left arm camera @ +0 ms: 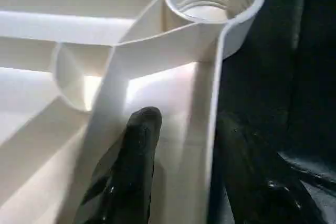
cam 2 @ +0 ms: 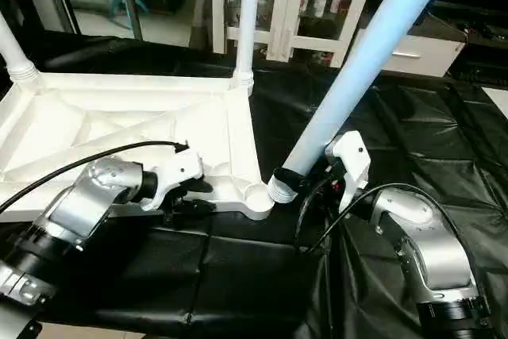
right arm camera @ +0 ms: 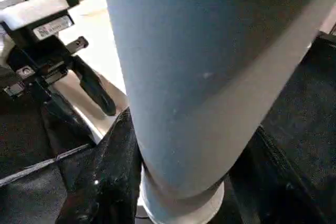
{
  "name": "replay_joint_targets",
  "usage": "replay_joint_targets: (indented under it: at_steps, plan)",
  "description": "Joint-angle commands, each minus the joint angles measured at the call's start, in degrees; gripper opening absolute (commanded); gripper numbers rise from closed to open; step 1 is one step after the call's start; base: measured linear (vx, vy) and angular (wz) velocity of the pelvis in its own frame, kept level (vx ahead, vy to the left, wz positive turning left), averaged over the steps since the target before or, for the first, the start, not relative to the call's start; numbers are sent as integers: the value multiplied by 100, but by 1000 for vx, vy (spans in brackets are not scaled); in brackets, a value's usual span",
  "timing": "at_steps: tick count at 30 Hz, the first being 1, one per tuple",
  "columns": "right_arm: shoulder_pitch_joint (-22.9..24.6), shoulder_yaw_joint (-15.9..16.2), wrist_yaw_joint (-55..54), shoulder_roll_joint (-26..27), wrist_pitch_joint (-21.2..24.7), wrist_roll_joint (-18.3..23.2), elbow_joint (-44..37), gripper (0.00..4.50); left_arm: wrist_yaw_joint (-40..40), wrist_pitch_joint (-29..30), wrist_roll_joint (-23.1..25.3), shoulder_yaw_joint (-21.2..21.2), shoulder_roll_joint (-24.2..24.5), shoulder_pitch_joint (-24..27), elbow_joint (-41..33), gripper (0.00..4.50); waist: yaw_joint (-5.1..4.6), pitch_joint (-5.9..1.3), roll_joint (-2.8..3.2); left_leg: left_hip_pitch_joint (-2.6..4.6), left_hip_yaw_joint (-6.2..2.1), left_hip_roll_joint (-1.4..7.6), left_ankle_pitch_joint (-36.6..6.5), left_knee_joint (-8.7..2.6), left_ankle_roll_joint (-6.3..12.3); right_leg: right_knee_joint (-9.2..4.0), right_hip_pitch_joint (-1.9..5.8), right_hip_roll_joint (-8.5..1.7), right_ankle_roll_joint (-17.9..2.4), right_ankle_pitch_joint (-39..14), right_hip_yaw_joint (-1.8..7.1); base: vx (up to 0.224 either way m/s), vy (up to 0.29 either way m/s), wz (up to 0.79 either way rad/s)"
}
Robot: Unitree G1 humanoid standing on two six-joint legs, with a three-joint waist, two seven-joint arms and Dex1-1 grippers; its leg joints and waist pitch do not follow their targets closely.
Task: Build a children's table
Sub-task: Pick table leg, then insert table leg to table base
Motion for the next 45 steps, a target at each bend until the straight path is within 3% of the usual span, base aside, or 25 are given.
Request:
replay_joint_targets:
  at_steps: [1,2,9,10,17,28,32,36,40,41,42,44,45]
  plan:
    - [16,-76,33,-79,47,45,-149,186,-46,-115,-14,-129,-49,-80,142,196,5,-346,31,90,-321,666,-465,-418,221,-379,232,-732,-1302,295,440,0,0,0]
    - [10,-76,30,-81,47,47,-144,186,-104,-155,-14,-167,-56,-79,228,196,5,-348,49,93,-322,670,-474,-419,210,-374,230,-731,-1305,302,439,0,0,0]
    - [-11,-73,42,-95,63,58,-142,186,-190,-253,-11,-222,-61,-141,482,179,5,-340,15,93,-319,674,-532,-424,192,-381,232,-740,-1316,234,441,0,0,0]
    - [-14,-70,43,-93,68,61,-147,186,-200,-240,-25,-213,-71,-146,490,150,8,-343,23,98,-319,675,-537,-423,183,-381,232,-743,-1307,192,440,0,0,0]
    - [-29,-30,96,-90,96,88,-134,186,-267,-257,-50,-223,-80,-138,540,97,7,-348,17,97,-317,678,-455,-417,208,-368,227,-739,-1297,265,439,0,0,0]
    - [-147,-214,119,1,676,610,-103,186,-99,-188,-46,-162,-105,6,540,19,7,-346,4,94,-317,680,-463,-421,208,-370,230,-746,-1316,205,438,0,0,0]
    - [-228,-264,99,7,864,696,-30,186,-38,-100,16,-197,-103,47,507,9,0,-346,18,95,-317,680,-488,-424,167,-377,226,-744,-1297,136,435,0,0,0]
    - [-721,-139,-522,76,1199,279,448,186,392,693,301,-290,-140,207,216,9,-48,-353,58,109,-312,673,-444,-427,28,-362,220,-739,-1371,150,433,0,0,0]
    - [-848,-65,-552,83,1342,274,520,186,593,1011,316,-241,-235,270,23,9,-33,-350,42,86,-298,652,-374,-404,75,-366,246,-738,-1409,299,444,0,0,0]
    - [-864,-47,-533,85,1380,296,512,186,601,1044,304,-234,-248,284,-33,9,-39,-355,9,79,-304,657,-346,-406,120,-365,258,-735,-1390,338,441,0,0,0]
    - [-935,101,-467,78,1440,240,546,186,482,984,173,-242,-294,377,-303,9,-46,-354,-17,80,-303,659,-339,-405,161,-367,256,-733,-1377,305,438,0,0,0]
    - [-983,185,-425,86,1468,207,580,186,380,833,119,-284,-293,431,-431,9,-59,-349,4,78,-305,661,-359,-404,190,-379,248,-740,-1356,168,438,0,0,0]
    - [-1023,247,-389,90,1511,195,605,186,332,768,106,-317,-287,465,-501,9,-68,-342,-13,79,-307,663,-383,-407,191,-388,244,-738,-1341,53,433,0,0,0]
